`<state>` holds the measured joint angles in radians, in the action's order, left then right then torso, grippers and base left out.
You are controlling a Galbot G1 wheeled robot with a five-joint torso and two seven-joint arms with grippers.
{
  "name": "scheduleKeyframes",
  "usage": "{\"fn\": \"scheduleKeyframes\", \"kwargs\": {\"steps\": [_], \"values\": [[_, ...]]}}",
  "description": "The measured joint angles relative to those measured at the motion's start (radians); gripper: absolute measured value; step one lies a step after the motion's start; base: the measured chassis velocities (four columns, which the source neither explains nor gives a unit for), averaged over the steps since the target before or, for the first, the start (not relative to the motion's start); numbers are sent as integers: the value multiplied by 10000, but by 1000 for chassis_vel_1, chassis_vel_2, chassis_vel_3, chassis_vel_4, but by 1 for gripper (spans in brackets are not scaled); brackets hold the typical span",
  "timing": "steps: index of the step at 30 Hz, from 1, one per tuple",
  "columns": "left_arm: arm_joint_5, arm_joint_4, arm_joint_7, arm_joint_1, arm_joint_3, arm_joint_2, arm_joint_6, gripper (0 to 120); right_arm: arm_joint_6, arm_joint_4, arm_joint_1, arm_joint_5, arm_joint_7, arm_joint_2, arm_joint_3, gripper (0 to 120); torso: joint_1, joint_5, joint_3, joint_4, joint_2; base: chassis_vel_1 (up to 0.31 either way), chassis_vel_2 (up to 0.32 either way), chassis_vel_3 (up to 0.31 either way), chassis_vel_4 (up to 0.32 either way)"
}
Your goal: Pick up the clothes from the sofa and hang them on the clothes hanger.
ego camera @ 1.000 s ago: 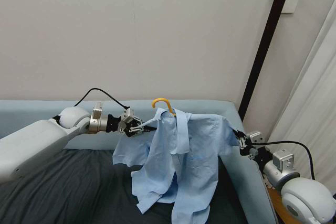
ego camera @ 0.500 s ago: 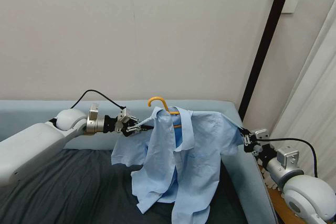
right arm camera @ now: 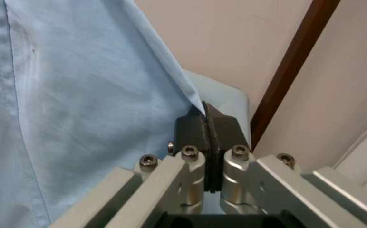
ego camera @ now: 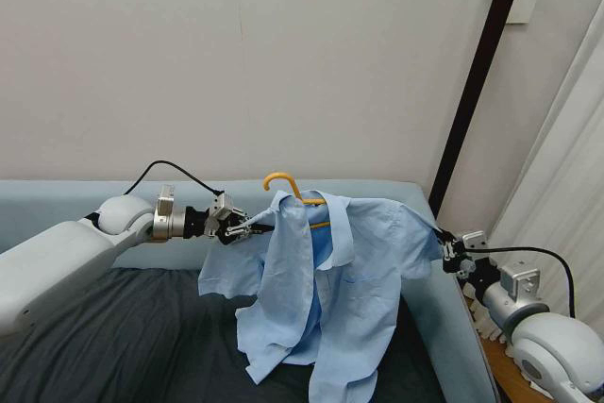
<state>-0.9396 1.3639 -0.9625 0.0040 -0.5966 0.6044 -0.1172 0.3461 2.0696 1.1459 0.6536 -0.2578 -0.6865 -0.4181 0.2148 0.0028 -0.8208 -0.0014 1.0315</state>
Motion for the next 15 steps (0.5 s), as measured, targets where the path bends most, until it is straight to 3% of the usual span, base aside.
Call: {"fn": "scheduleKeyframes", "kwargs": {"steps": [7, 15], "values": [[0, 0, 38, 69, 55, 12, -4, 1, 79, 127, 70, -45, -18, 14, -39, 0, 0, 0, 0, 1, 0, 0, 0, 0, 0], [7, -75, 15, 178, 257, -160, -35, 1, 24, 495, 571, -105, 700, 269, -429, 30, 0, -1, 0, 3, 0, 0, 0, 0, 0]]}}
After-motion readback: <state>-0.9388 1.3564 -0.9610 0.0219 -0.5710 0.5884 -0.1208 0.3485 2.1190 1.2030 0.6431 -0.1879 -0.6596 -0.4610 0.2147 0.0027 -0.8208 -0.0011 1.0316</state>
